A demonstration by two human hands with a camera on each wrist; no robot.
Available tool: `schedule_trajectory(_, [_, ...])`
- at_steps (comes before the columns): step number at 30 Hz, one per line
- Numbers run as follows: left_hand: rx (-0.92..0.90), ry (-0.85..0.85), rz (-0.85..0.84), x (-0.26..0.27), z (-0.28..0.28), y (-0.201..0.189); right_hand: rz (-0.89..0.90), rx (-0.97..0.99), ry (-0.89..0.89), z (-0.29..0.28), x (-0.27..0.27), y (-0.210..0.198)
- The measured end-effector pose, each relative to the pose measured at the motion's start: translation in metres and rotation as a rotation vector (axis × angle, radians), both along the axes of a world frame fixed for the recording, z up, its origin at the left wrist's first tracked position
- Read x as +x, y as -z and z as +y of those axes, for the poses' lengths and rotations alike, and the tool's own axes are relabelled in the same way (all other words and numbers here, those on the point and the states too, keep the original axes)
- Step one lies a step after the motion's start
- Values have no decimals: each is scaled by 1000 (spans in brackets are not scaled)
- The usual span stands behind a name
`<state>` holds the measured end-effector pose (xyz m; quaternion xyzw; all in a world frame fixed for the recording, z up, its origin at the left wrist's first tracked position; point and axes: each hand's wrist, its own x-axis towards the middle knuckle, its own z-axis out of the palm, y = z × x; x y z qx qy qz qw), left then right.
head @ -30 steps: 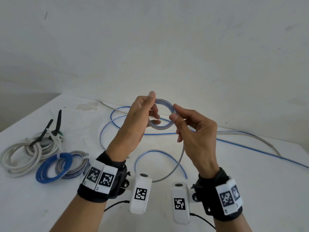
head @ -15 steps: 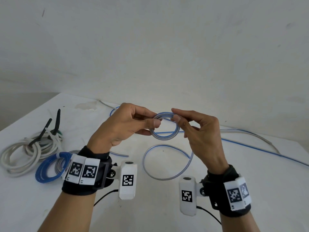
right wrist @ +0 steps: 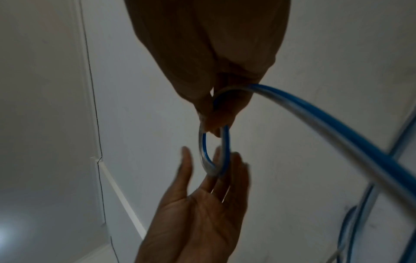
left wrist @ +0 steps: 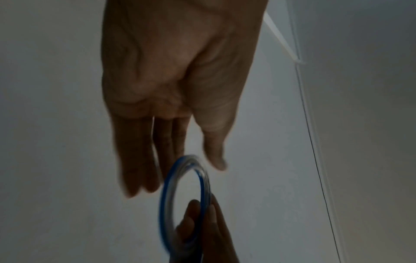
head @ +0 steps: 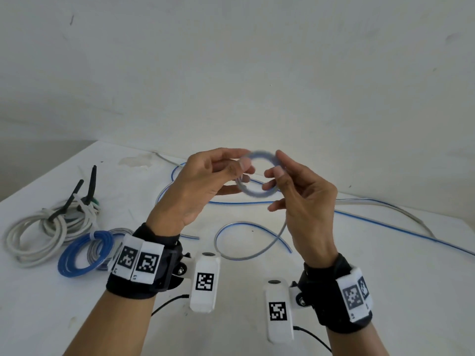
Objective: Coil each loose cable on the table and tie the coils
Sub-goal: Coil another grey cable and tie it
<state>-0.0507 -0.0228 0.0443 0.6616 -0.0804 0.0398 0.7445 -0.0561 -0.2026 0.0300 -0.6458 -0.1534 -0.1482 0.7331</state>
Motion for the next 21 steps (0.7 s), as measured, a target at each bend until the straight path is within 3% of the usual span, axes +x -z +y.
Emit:
schedule_trajectory(6, [117, 97, 44, 0, -8, 1, -33, -322, -75, -6, -1, -2])
schedule_trajectory(13, [173, 73, 124, 0, -26, 3, -13, -338, -62, 2, -7, 1])
schedule_trajectory(21, [-170, -124, 47, 1, -10, -4, -15, -119, -6, 15, -12, 2])
